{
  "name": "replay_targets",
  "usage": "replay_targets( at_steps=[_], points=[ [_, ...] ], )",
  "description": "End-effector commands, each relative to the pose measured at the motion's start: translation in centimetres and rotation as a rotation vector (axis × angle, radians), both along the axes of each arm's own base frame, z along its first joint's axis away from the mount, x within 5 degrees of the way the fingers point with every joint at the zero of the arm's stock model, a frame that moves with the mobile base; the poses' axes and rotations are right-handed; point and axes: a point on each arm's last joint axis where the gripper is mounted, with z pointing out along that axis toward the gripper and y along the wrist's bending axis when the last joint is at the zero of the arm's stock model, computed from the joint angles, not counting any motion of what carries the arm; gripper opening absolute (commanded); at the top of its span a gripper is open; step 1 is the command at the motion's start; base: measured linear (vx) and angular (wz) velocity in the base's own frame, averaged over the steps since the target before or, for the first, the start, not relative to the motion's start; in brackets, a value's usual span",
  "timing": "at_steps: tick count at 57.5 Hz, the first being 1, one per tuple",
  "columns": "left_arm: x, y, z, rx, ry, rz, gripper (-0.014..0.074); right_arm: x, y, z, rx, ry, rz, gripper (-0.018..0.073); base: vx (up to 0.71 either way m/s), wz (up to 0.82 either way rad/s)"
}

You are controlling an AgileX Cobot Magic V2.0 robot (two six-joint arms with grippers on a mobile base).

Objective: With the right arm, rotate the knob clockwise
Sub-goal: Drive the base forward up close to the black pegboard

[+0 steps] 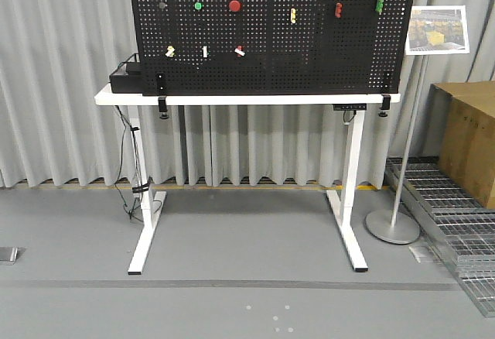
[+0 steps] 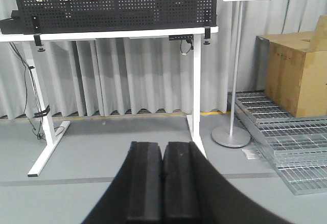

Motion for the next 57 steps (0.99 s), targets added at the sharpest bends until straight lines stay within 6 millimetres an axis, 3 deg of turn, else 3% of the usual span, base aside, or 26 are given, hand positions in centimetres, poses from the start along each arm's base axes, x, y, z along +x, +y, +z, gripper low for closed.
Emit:
replay_targets(
  at_steps=[1, 57],
  points=[
    [0.01, 0.10, 0.30, -0.020, -0.068, 0.011, -0.0006, -0.05, 0.04, 0.63, -0.021, -0.086, 0.003, -0.0009, 0.00, 0.01],
    [0.01, 0.10, 0.30, -0.020, -0.068, 0.011, -0.0006, -0.05, 0.04, 0.63, -0.021, -0.086, 0.003, -0.0009, 0.02, 0.00]
  ],
)
